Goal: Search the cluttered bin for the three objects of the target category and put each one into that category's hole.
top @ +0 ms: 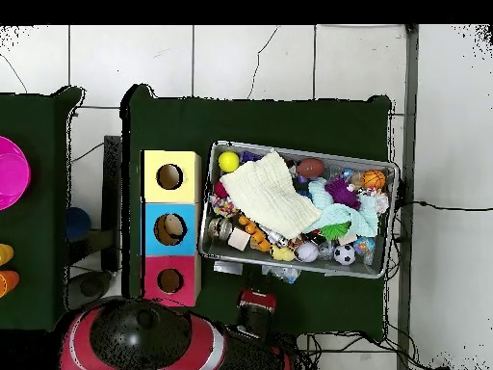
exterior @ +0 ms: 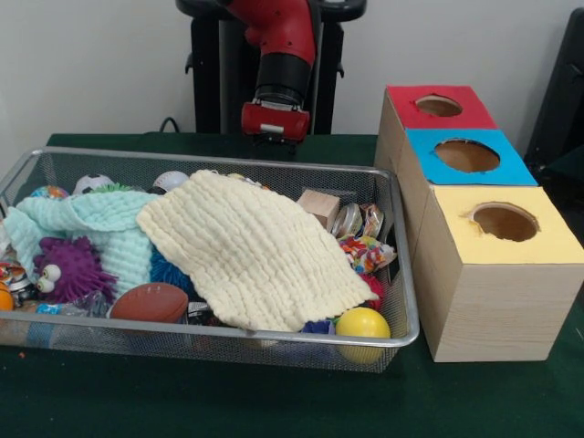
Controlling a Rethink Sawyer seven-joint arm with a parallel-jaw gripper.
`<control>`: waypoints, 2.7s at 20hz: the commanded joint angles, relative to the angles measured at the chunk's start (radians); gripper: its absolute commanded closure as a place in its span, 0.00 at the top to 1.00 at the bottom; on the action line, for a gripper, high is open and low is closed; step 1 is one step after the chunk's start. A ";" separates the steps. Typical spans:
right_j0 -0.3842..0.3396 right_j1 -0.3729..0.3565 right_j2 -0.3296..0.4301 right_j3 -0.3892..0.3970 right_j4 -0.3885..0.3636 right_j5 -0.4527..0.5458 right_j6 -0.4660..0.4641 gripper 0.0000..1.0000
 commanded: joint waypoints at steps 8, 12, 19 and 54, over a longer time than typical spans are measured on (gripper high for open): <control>0.045 0.065 0.231 0.096 0.220 0.039 0.154 1.00; 0.084 0.057 0.263 0.111 0.293 0.065 0.152 1.00; 0.162 0.031 0.310 0.143 0.423 0.114 0.138 1.00; 0.282 0.064 0.291 0.060 0.628 0.370 0.047 1.00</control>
